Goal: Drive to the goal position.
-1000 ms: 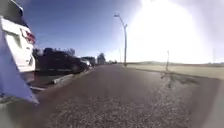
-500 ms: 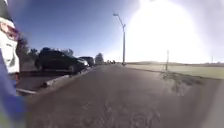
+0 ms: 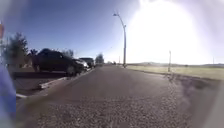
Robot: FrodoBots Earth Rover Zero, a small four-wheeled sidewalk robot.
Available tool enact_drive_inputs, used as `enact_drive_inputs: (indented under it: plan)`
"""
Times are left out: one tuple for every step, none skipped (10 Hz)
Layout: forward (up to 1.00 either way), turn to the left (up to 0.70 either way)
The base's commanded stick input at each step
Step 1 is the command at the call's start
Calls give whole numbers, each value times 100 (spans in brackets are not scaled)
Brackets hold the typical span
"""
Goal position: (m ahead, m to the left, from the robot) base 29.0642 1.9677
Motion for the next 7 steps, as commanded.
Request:
enact_drive_inputs:
  plan:
    - [70, 0]
    - [70, 0]
    - [70, 0]
    - [70, 0]
    - [70, 0]
    - [70, 0]
    - [70, 0]
